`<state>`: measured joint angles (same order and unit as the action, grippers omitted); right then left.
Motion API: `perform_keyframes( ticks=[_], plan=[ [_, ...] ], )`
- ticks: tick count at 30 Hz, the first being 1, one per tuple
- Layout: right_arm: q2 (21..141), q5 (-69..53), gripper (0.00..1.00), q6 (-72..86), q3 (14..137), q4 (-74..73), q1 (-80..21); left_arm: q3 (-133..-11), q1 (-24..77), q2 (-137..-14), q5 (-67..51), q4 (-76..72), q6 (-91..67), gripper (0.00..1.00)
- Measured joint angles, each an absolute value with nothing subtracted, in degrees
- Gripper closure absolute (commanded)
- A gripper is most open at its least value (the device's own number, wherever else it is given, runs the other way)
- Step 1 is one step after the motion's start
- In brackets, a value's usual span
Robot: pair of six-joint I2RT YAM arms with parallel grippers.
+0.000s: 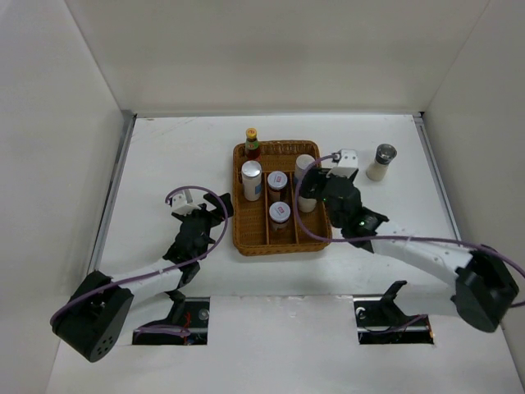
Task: Organize the condiment bottles
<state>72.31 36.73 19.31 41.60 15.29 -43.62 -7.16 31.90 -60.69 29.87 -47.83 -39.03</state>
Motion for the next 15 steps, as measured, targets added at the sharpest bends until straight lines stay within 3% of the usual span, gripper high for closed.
perform_keyframes(
  ticks=[6, 15],
  plan=[
    [61.52, 38.00, 0.01, 20.93, 40.56, 15.88, -35.81, -7.16, 31.92, -60.88, 29.71, -47.86, -39.03, 0.00],
    [78.48, 38.22, 0.00, 18.98, 52.21, 7.55, -9.72, -7.16, 31.94, -60.77, 29.65, -47.86, -39.03, 0.00]
  ],
)
